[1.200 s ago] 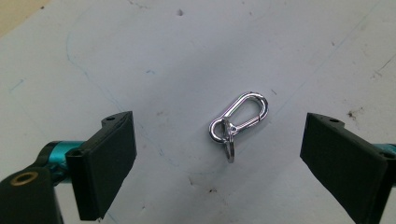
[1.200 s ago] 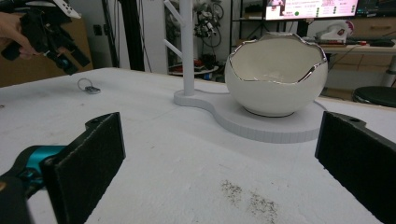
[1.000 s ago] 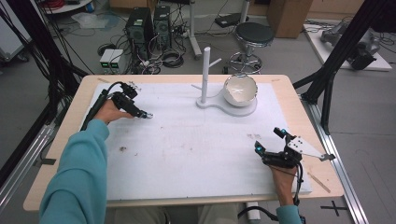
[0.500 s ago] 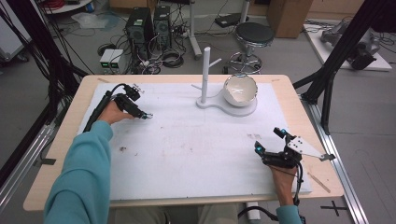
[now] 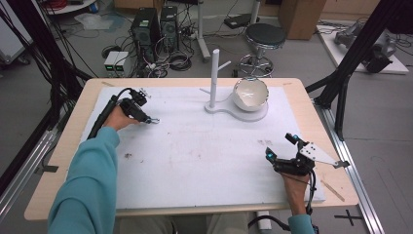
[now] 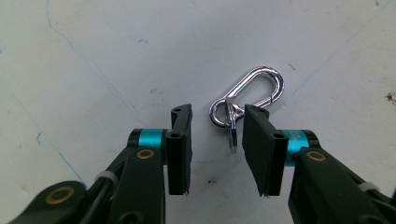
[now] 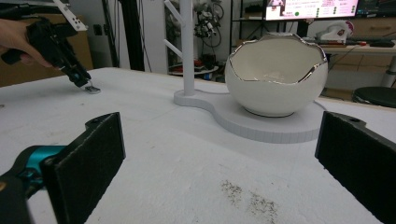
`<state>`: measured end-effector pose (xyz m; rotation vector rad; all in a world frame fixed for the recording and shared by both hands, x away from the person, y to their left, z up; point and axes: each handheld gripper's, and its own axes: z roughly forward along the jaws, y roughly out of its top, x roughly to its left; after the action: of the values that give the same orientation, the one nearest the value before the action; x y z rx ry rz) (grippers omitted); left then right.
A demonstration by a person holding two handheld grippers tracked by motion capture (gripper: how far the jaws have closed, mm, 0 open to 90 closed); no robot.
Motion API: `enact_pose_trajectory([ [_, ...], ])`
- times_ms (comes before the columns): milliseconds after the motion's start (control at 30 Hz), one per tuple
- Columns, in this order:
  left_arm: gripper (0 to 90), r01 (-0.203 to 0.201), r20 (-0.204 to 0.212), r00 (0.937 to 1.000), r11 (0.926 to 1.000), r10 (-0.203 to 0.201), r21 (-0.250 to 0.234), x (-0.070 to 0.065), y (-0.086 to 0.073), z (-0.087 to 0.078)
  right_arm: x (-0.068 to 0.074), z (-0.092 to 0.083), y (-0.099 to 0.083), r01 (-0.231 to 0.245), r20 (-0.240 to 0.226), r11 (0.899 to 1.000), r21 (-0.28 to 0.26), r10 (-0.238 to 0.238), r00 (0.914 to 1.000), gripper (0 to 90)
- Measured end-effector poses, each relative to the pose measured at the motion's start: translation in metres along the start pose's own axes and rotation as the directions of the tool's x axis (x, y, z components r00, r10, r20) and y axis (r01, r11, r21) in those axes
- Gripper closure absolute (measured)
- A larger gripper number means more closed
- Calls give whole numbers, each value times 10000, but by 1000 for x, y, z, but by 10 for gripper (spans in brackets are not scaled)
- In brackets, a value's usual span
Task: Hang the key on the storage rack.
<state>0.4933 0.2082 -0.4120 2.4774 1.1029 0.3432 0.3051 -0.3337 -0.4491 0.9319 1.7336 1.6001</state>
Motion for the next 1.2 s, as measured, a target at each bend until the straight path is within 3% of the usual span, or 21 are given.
enact_pose_trajectory([
  [200,723,26,-18,10000,10000,-26,28,2,0,-1,0,0,0,11,17,10000,14,-11,10000,7],
  [867,868,369,165,9992,9993,-368,-31,2,-1,0,0,0,0,11,4,10000,9,-11,10000,7],
  [1200,884,321,100,9994,9995,-321,62,-1,-1,-1,0,0,0,7,2,10000,6,-7,10000,7],
])
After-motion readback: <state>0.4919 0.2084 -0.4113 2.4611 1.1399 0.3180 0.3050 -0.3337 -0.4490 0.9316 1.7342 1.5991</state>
